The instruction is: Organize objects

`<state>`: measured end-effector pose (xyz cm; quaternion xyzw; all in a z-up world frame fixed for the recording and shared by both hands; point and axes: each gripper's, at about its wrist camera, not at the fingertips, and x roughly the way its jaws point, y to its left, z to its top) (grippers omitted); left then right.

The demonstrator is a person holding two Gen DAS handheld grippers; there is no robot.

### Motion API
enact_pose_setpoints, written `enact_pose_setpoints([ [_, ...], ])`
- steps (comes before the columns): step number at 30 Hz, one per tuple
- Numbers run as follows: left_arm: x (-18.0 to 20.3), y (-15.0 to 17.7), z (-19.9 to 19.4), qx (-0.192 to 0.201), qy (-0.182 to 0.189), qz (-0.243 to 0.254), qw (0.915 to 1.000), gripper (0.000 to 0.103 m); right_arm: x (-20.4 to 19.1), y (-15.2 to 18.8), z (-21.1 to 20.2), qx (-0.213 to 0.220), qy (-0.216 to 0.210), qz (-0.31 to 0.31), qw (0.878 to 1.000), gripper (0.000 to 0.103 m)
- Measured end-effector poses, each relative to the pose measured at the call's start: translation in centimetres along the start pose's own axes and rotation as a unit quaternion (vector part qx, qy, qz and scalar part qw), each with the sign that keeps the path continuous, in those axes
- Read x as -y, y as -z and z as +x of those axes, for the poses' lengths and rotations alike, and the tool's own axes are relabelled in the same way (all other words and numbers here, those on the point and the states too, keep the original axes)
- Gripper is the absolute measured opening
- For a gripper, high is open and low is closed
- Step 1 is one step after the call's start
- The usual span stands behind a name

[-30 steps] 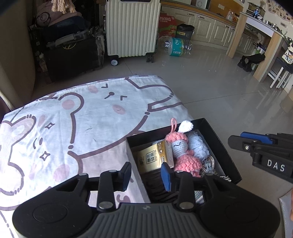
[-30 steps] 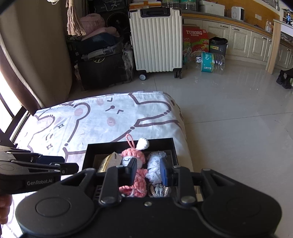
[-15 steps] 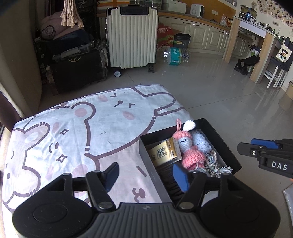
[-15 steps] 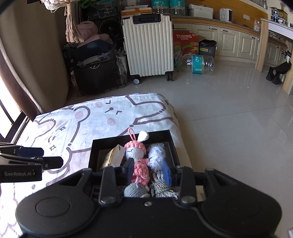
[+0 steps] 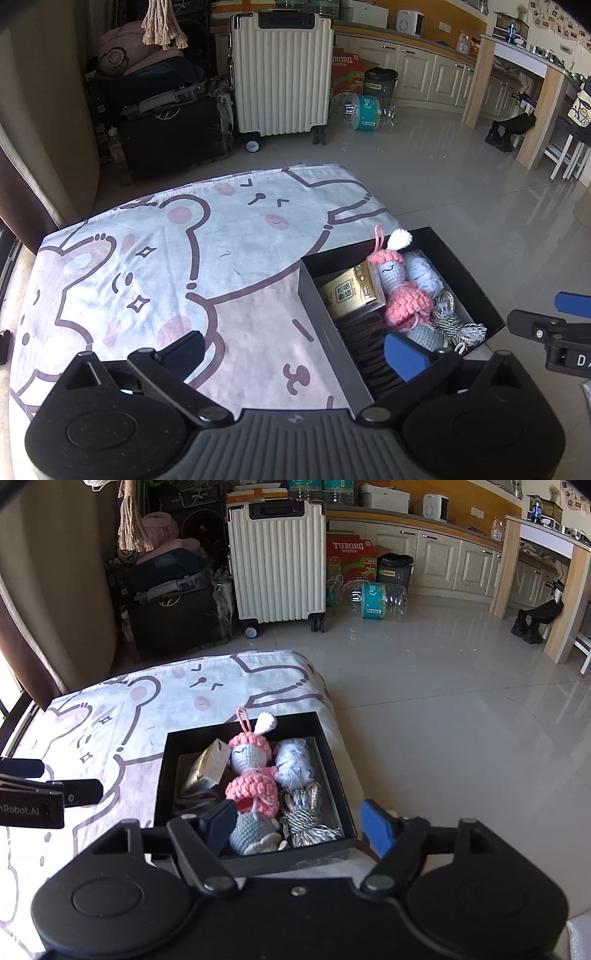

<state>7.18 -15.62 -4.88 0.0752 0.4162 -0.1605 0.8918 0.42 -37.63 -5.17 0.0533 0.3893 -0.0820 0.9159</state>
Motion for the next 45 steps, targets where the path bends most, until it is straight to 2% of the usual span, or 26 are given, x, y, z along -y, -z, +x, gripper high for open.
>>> enact_pose_setpoints([
  [6, -0.1, 0.6, 0.3, 0.0, -0.002, 0.002, 1.0, 0.103, -0.2, 0.6, -0.1, 0.003, 0.018, -0.008, 1.0, 0.097],
  [12, -0.1, 1.0, 0.3, -0.001, -0.002, 0.003, 1.0, 0.103, 0.0, 0.9, 0.0, 0.007, 0.039, -0.003, 0.999, 0.103],
  [45, -0.2, 1.5, 0.8, -0.01, -0.003, 0.0, 0.9999, 0.103, 0.1, 1.8, 0.7, -0.008, 0.053, 0.006, 0.999, 0.103],
])
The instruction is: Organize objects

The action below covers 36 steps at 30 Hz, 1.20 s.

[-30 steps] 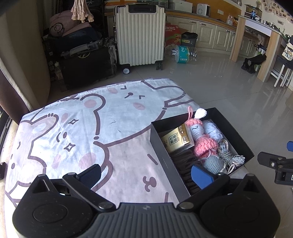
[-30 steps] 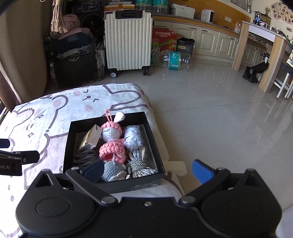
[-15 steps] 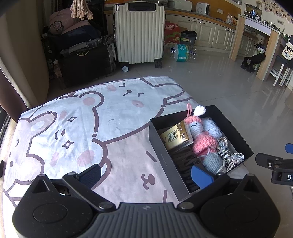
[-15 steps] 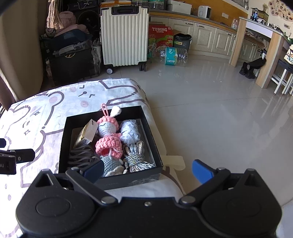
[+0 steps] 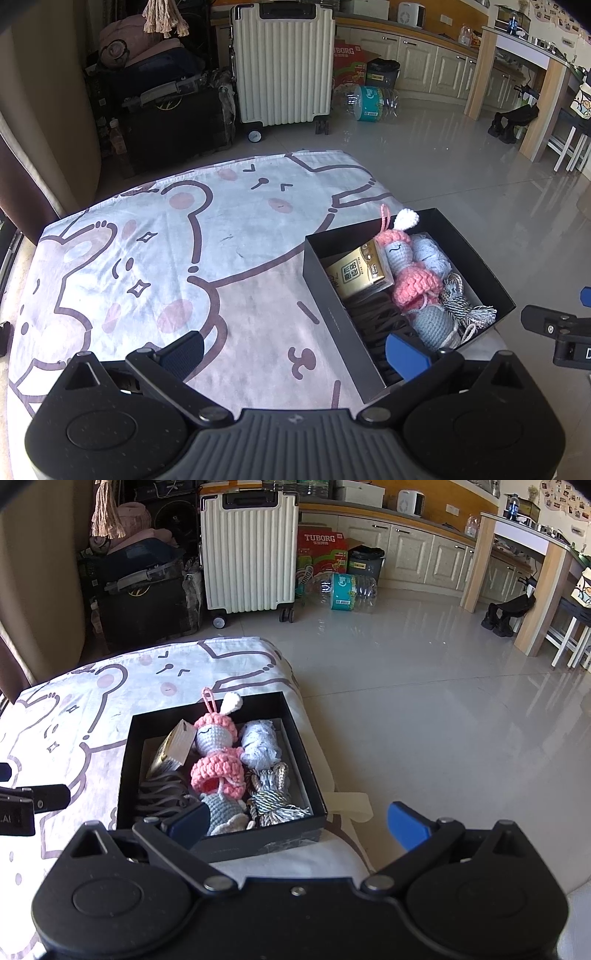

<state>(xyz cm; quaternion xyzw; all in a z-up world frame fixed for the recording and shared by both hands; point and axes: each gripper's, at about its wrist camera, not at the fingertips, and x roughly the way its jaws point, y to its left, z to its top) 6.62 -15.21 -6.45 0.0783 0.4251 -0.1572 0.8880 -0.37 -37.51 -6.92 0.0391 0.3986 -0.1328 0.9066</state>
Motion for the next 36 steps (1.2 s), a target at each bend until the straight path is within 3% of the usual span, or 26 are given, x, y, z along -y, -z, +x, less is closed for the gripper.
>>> enact_pose_setpoints([
  [36, 0.02, 0.12, 0.25, -0.006, 0.001, -0.004, 1.0, 0.103, 0.02, 0.2, 0.13, -0.001, 0.0, 0.002, 1.0, 0.103],
])
